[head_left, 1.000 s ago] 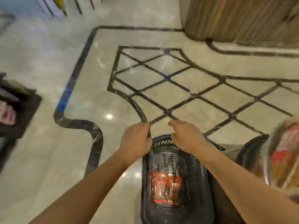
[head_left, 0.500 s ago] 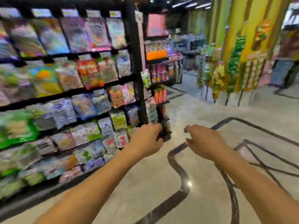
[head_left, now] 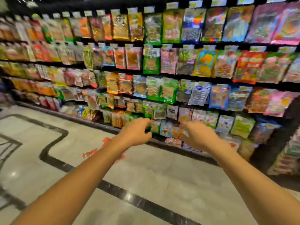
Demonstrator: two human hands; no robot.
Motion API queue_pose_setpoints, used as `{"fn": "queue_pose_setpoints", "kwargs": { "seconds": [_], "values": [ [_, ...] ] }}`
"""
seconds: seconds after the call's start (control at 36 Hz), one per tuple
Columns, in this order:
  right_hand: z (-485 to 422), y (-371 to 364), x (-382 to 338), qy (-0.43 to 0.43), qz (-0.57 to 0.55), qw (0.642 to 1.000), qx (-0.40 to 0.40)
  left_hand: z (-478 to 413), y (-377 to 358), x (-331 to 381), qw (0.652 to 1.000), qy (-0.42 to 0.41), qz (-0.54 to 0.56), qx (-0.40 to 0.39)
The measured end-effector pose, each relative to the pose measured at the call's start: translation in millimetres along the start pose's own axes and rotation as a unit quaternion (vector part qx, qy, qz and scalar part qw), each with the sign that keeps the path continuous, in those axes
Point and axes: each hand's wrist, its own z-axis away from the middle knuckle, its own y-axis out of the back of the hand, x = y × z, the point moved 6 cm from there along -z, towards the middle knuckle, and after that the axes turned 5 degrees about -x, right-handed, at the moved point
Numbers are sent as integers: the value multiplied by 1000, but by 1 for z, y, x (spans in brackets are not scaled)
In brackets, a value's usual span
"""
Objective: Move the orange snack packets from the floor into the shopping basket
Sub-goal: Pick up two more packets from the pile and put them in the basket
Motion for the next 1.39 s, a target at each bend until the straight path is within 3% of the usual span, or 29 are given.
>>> {"fn": "queue_pose_setpoints", "kwargs": {
  "seconds": [0.19,0.5,0.75,1.0,1.39],
  "values": [
    [-101,-30,-140,86,3,995,-42,19,24,-160,997,80,13,8],
    [-235,-70,-289,125,-29,989,-68,9,52,-355,989,145,3,5],
    [-354,-99,-321,124,-15,989,-85,-77,50,-455,988,153,1,-29],
    [-537,-137,-324,125,-39,987,-97,-216,57,-549,985,165,1,-53],
    [-737,-192,-380,122,-75,974,-175,-363,63,-707,976,187,1,-107]
  ]
}}
